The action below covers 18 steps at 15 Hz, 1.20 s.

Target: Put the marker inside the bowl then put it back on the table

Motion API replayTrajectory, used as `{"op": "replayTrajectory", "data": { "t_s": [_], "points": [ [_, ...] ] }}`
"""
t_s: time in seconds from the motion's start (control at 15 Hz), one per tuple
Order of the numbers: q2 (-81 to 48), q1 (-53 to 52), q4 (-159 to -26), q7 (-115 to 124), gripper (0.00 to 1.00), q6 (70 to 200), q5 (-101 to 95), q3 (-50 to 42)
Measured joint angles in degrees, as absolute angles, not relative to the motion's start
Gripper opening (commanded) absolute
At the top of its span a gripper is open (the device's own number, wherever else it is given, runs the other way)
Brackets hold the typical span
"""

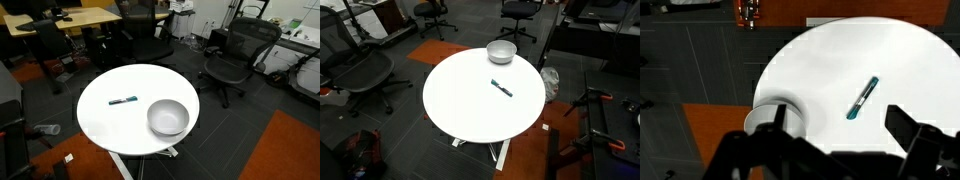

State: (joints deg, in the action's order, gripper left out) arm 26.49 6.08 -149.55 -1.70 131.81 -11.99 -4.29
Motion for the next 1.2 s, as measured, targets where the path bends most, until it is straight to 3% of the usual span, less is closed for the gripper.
{"op": "replayTrajectory", "data": {
  "t_s": [1.2],
  "points": [
    [-2.0, 3.7, -138.7, 17.6, 1.0, 147.5, -9.8, 0.0]
  ]
}}
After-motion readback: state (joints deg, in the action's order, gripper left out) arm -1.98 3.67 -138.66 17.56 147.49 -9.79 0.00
